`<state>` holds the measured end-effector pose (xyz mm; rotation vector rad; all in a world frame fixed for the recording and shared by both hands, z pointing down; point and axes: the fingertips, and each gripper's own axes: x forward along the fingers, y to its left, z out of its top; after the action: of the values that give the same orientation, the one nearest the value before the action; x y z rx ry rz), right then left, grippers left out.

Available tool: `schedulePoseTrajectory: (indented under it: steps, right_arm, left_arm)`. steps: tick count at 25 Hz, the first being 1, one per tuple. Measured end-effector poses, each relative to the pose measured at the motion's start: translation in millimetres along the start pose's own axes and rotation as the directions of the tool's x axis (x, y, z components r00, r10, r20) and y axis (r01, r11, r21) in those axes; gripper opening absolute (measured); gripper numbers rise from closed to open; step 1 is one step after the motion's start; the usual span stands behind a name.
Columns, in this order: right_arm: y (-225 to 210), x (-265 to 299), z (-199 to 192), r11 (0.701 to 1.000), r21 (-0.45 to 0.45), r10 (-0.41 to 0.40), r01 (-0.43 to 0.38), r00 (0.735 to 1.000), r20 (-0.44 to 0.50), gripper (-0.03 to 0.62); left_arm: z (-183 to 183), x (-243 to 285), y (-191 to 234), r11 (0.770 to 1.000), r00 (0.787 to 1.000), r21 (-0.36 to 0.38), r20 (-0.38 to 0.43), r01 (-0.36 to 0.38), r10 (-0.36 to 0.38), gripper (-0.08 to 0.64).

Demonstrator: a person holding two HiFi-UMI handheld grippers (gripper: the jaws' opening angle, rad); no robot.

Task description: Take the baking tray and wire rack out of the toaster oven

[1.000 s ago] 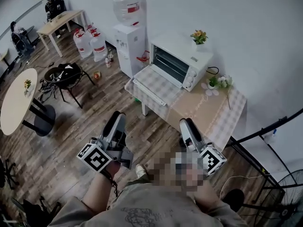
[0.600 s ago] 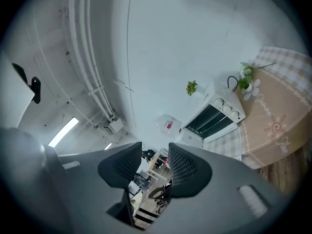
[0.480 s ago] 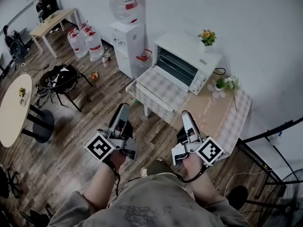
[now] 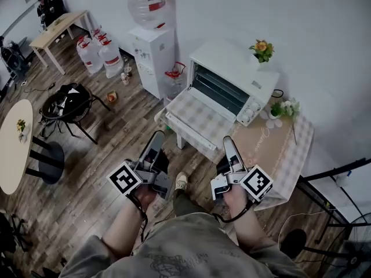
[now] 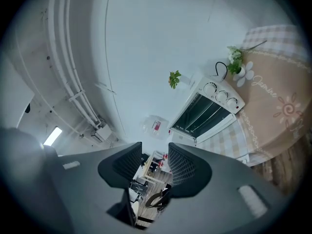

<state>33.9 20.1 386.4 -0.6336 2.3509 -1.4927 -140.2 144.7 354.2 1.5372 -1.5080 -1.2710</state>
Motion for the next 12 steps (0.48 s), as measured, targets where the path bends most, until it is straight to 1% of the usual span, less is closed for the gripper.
schedulePoseTrajectory:
  steps: [2, 4, 8, 12]
  right_arm:
    - [-7.0, 19.7, 5.0, 1.0, 0.013, 0.013, -0.013, 1.0, 0.008, 0.176]
    - [-17.1, 38.1, 9.5, 1.0, 0.011, 0.009, -0.009, 1.0, 0.005, 0.175]
    - [-43.2, 74.8, 21.5, 0.999, 0.022, -0.036, 0.036, 0.999, 0.003, 0.175]
    - [-75.3, 105.2, 34.8, 0.992, 0.028, -0.124, 0.123, 0.992, 0.005, 0.174]
  left_arm:
    - [5.5, 18.7, 15.7, 1.0, 1.0, -0.011, -0.013, -0.009, 0.009, 0.17]
    - [11.4, 39.9, 29.7, 1.0, 0.999, -0.017, -0.029, -0.013, 0.013, 0.17]
    - [20.7, 87.6, 58.5, 0.999, 0.997, -0.044, -0.069, -0.03, 0.026, 0.169]
    - [24.9, 136.0, 87.8, 0.997, 0.991, -0.056, -0.122, -0.054, 0.047, 0.167]
